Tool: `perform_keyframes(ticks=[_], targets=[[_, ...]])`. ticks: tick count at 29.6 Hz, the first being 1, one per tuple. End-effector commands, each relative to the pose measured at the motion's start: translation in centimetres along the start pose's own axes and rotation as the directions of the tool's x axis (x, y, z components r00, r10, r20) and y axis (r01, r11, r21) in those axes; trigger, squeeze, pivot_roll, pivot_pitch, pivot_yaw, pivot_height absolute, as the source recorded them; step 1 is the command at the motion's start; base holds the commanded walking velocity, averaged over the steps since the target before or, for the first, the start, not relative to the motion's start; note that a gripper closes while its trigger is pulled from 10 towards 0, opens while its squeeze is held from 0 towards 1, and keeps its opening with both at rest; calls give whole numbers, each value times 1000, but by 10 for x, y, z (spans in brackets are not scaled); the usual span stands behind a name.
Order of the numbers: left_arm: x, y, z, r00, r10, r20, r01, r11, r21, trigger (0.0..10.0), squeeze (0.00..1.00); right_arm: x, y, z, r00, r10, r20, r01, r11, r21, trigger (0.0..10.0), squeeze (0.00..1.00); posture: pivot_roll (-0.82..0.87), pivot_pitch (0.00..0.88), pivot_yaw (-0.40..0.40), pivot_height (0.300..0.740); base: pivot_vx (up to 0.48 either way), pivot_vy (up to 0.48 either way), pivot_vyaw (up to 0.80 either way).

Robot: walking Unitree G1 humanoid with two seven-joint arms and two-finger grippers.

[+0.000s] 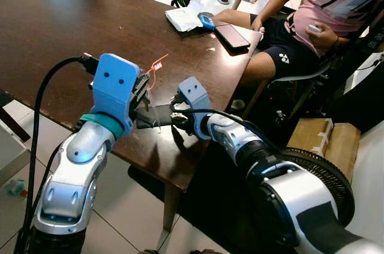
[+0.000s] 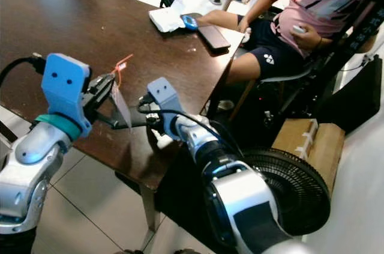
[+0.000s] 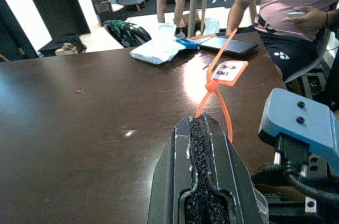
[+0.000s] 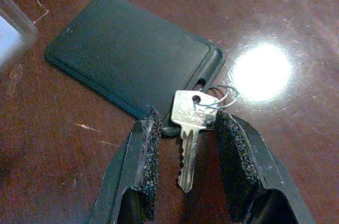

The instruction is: Hang keys on a hook

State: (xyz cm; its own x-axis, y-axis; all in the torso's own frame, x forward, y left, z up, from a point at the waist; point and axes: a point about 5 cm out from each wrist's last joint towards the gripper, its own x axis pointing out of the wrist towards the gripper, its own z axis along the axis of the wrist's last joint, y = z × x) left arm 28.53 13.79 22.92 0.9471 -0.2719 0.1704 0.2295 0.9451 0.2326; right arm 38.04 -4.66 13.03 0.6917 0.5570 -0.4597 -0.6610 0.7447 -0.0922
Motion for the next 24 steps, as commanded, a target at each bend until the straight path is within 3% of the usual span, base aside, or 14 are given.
perform_keyframes(ticks=[1, 11, 12, 14, 15, 16, 17, 24], targets=[[-2, -4, 4, 1000, -8, 12, 8, 1000, 1, 10000, 0, 1, 4, -9, 1000, 16, -26, -16, 1000, 5, 10000, 0, 139, 60, -22, 740, 0, 0, 0], [-2, -4, 4, 1000, -15, 10, 15, 1000, 1, 10000, 0, 1, 5, -30, 994, -18, -111, 24, 998, 51, 10000, 0, 132, 70, -16, 740, 0, 0, 0], [-2, -3, 4, 1000, -15, 10, 15, 1000, 1, 10000, 0, 1, 4, -32, 992, -30, -120, 38, 997, 69, 6157, 0, 133, 70, -16, 740, 0, 0, 0], [-2, -3, 4, 1000, -15, 10, 15, 1000, 1, 10000, 0, 1, 4, -32, 992, -30, -120, 38, 997, 69, 6157, 0, 133, 70, -16, 740, 0, 0, 0], [-2, -3, 4, 1000, -14, 9, 14, 1000, 2, 10000, 0, 1, 3, -33, 992, -33, -125, 45, 995, 92, 2000, 0, 132, 72, -15, 740, 0, 0, 0], [-2, -3, 4, 1000, -14, 9, 14, 1000, 2, 10000, 0, 1, 3, -33, 992, -33, -125, 45, 995, 92, 2000, 0, 132, 72, -15, 740, 0, 0, 0], [-2, -3, 4, 1000, -13, 9, 13, 1000, 2, 10000, 0, 0, 3, -34, 991, -38, -129, 52, 992, 112, 0, 0, 131, 73, -15, 740, 0, 0, 0], [-2, -3, 4, 1000, -15, 5, 15, 1000, 3, 10000, 0, 0, 2, -33, 991, -34, -126, 53, 987, 154, 0, 0, 129, 79, -8, 740, 0, 0, 0]])
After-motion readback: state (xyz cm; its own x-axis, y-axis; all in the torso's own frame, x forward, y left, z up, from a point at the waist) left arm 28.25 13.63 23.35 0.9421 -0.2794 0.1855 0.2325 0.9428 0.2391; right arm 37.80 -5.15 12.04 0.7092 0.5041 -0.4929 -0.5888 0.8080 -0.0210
